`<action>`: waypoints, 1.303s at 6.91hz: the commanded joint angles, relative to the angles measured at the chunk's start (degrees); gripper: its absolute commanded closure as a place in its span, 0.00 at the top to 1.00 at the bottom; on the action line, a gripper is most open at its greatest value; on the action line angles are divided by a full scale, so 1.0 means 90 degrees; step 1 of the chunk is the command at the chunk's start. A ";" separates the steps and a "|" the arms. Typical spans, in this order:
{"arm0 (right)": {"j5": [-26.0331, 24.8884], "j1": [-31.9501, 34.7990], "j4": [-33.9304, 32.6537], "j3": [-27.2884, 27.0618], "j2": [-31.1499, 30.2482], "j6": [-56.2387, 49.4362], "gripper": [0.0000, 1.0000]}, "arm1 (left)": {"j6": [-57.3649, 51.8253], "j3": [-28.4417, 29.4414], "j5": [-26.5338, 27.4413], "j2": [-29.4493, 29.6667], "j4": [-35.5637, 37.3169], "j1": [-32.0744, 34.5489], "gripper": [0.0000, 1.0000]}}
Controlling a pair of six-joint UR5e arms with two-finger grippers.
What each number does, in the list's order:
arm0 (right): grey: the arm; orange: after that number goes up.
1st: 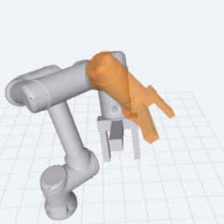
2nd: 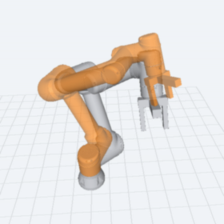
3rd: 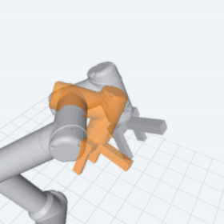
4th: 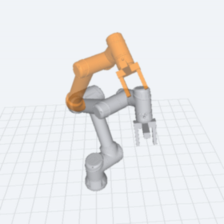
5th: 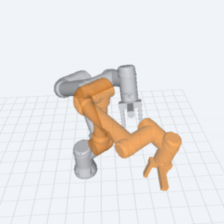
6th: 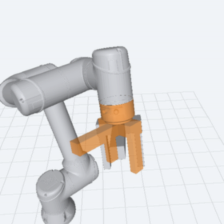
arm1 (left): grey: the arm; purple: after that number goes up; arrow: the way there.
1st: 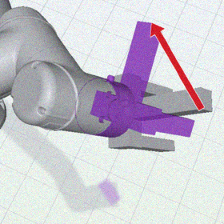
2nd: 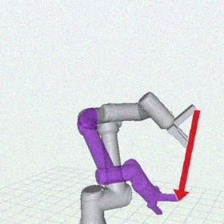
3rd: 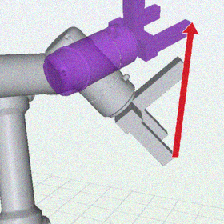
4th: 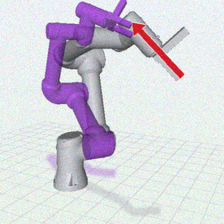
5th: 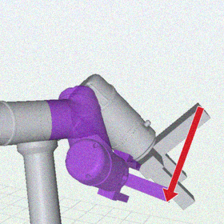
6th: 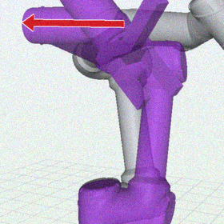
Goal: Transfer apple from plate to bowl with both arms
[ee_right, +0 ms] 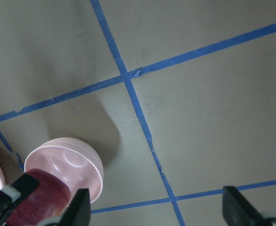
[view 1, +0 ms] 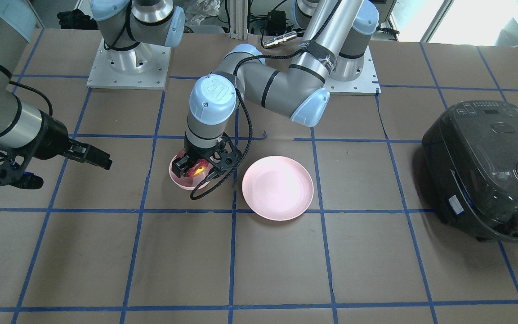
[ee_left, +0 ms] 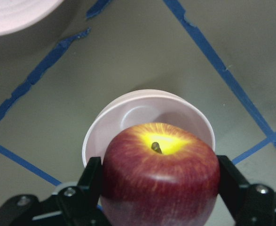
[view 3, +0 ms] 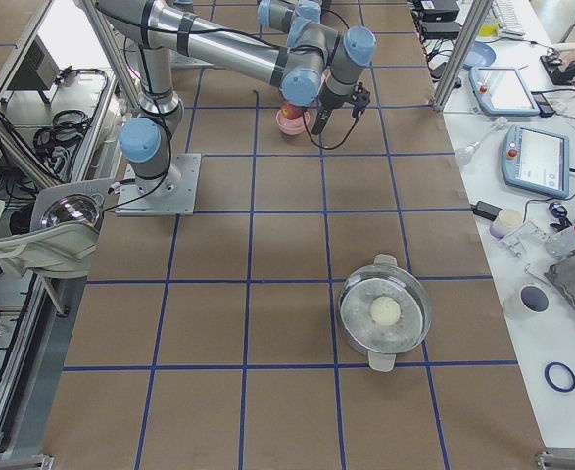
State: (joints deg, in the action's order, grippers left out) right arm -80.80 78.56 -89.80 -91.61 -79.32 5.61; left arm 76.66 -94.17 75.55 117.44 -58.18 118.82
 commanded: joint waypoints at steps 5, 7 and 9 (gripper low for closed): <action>-0.0319 0.0070 -0.0071 0.0120 -0.0902 -0.0291 1.00 | -0.0138 0.0052 0.0053 0.0205 0.0332 0.0011 1.00; -0.0415 0.0390 -0.0071 0.0120 -0.1001 -0.0301 1.00 | -0.1109 0.0169 0.0072 -0.0194 0.0206 -0.0338 1.00; -0.1235 0.0849 -0.0110 0.0110 -0.0991 -0.0272 1.00 | -0.2308 0.0451 0.0063 -0.0954 -0.0804 -0.0788 1.00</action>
State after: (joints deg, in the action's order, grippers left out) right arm -88.69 83.87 -90.64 -90.60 -88.25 3.00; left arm 63.13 -91.68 76.17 112.97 -59.78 113.97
